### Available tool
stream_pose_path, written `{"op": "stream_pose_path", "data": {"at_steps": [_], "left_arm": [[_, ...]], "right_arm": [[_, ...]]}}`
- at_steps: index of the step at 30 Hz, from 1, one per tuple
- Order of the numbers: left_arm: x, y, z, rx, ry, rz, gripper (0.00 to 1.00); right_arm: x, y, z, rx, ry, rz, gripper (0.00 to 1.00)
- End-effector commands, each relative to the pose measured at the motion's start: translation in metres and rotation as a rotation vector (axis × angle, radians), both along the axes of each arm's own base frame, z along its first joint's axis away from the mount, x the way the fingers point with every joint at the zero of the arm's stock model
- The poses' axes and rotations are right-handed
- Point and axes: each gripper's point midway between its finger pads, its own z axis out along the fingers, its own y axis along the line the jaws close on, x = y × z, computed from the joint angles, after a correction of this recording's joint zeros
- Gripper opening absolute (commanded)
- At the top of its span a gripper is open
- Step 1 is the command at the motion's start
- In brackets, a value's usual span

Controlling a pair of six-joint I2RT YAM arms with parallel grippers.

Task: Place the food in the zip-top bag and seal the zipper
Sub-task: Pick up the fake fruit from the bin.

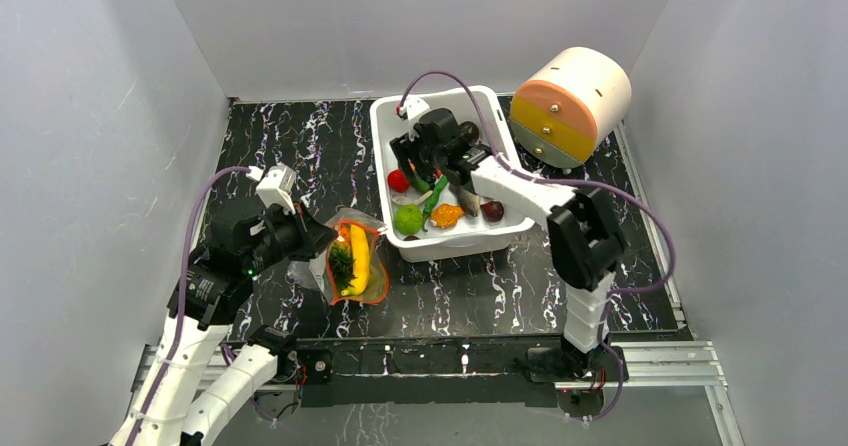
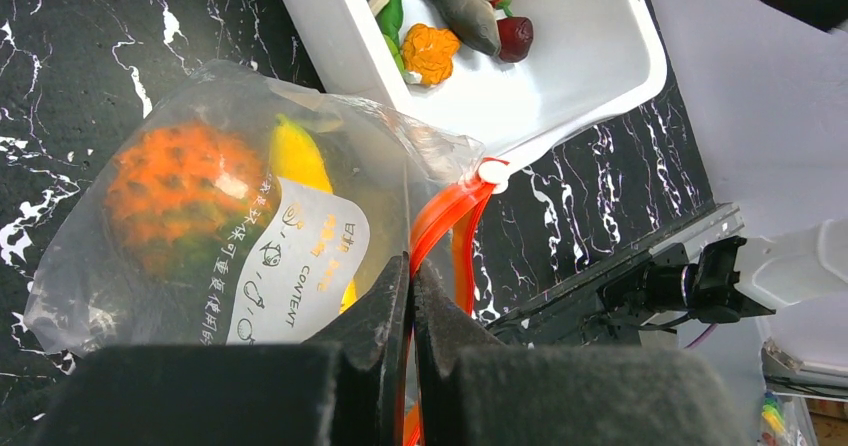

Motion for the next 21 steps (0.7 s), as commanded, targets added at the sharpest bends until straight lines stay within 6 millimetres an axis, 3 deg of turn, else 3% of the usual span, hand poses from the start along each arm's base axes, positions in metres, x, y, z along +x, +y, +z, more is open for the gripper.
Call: {"op": "stream_pose_path", "data": {"at_steps": [1, 10, 16, 21], "left_arm": [[-0.003, -0.003, 0.022, -0.041, -0.045, -0.009, 0.00], [-0.003, -0.001, 0.019, -0.021, -0.052, -0.016, 0.00], [-0.003, -0.003, 0.020, -0.030, -0.057, -0.022, 0.00], [-0.004, -0.002, 0.022, -0.021, -0.061, -0.027, 0.00]], "right_arm": [[0.043, 0.003, 0.013, 0.236, 0.093, -0.380, 0.63], [0.060, 0.008, -0.008, 0.422, 0.218, -0.628, 0.63], [0.060, 0.021, -0.020, 0.511, 0.281, -0.640, 0.55], [0.064, 0.021, -0.031, 0.508, 0.290, -0.665, 0.57]]}}
